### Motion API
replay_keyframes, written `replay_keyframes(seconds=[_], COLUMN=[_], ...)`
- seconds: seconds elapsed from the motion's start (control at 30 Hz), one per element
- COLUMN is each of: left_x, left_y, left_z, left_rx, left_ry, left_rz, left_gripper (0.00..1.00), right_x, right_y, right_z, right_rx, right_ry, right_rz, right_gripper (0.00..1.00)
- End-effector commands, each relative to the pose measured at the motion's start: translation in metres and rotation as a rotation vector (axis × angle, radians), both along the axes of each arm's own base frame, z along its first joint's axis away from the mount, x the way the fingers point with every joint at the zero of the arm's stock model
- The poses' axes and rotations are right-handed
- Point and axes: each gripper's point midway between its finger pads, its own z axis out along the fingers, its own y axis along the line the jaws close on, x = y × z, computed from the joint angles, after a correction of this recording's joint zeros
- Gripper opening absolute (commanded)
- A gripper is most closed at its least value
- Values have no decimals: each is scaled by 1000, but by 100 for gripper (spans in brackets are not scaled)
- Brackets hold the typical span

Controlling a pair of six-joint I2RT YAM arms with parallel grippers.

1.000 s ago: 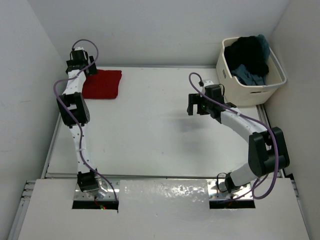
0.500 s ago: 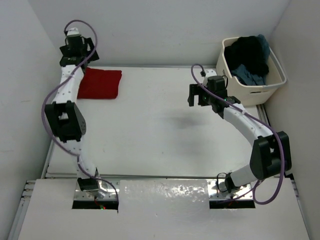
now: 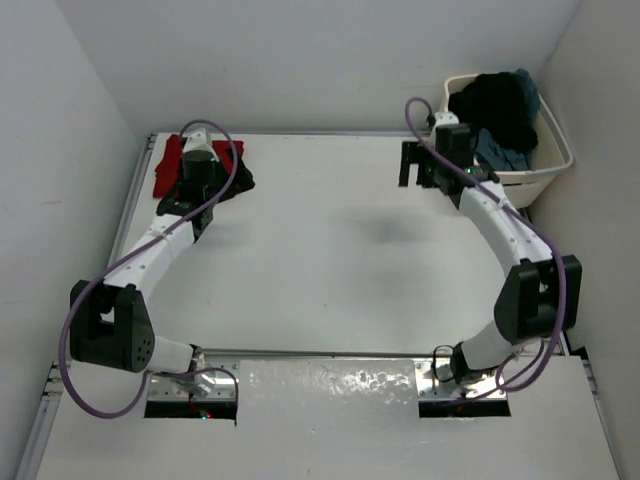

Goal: Fold and stack the t-shirts
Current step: Grab crumpled tshirt from bin with the right arm

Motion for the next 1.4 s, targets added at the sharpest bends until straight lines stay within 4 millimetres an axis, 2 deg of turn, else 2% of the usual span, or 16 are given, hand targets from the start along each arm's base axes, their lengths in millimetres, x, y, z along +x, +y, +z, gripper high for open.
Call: replay_keyframes(seconds=[0.0, 0.1, 0.13, 0.2, 0.27, 0.37, 0.5, 0.53, 0.6, 0.67, 0.7, 0.73, 0.87, 1.07, 1.1, 1.37], left_x=[7, 8, 9, 10, 12, 16, 22, 23, 24, 25, 30, 30, 30, 33, 34, 47], left_y=[-3, -2, -1, 1, 0, -3, -7, -7, -9, -9, -10, -10, -12, -5, -7, -27], left_z=[24, 26, 26, 25, 25, 25, 17, 13, 4, -1, 1, -2, -15, -32, -33, -36], left_rx=[-26, -18, -13, -3, -3, -11, -8, -6, -8, -9, -13, -10, -25, 3, 0, -64], left_ry=[-73, -81, -82, -83, -79, -91, -72, -63, -42, -30, -52, -47, -23, 22, 24, 26], left_rz=[2, 1, 7, 13, 8, 2, -23, -21, -28, -24, -28, -27, -23, 12, 1, -73], left_gripper=[100, 100, 100, 100, 100, 100, 100, 100, 100, 100, 100, 99, 98, 98, 98, 98], right_x=[51, 78, 90, 111, 137, 198, 240, 248, 261, 278, 286, 297, 312, 309, 308, 287], right_y=[-35, -67, -77, -109, -125, -162, -189, -199, -212, -222, -225, -226, -236, -257, -259, -239], right_z=[62, 79, 99, 89, 115, 112, 117, 94, 97, 59, 65, 32, 3, 6, 12, 97], right_rx=[-51, -75, -72, -124, -141, -162, -182, -199, -169, -134, -92, -28, 133, 169, 162, 116], right_ry=[-121, -156, -196, -189, -262, -355, -540, -536, -638, -631, -674, -659, -698, -734, -742, -804], right_rz=[-124, -235, -285, -388, -442, -538, -658, -702, -744, -756, -761, -761, -764, -770, -762, -621], right_gripper=[99, 99, 99, 99, 99, 99, 99, 99, 99, 99, 99, 99, 86, 20, 0, 0])
